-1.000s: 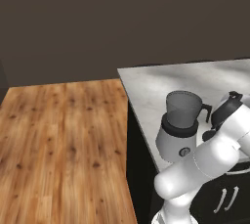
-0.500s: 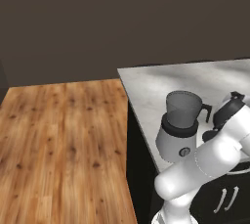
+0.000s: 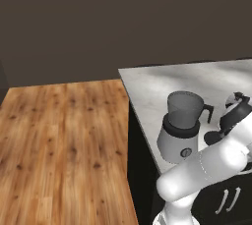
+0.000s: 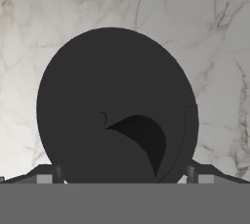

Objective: Close the lid blender by securely placing the lid on top.

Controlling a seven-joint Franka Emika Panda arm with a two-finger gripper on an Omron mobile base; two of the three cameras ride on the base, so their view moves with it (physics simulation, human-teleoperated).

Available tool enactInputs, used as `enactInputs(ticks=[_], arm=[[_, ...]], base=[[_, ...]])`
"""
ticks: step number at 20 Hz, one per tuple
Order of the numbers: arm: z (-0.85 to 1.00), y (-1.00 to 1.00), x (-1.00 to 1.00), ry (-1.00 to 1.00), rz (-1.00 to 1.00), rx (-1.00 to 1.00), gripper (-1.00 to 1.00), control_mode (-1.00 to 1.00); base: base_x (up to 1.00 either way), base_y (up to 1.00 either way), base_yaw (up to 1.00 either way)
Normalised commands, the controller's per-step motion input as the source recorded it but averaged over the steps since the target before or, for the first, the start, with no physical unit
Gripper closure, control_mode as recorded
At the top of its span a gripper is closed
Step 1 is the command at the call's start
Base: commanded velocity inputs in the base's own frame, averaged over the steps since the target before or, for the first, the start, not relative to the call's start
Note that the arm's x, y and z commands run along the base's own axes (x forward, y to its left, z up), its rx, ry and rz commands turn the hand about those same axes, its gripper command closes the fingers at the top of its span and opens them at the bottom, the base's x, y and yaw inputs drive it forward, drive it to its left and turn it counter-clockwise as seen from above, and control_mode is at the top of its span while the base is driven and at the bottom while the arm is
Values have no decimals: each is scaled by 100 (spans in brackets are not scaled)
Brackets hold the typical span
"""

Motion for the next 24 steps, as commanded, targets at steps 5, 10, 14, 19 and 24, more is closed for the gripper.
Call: enactInputs(ticks=[5, 10, 14, 19, 24], arm=[[0, 0, 1, 0, 0, 0, 100, -100], [0, 0, 2, 0, 0, 0, 100, -100], [0, 0, 0, 0, 0, 0, 100, -100], [1, 4, 0, 0, 0, 0, 100, -100], [24, 1, -10, 0, 0, 0, 100, -100]], base=[[0, 0, 0], [0, 0, 0], [0, 0, 0], [0, 0, 0], [0, 0, 0]])
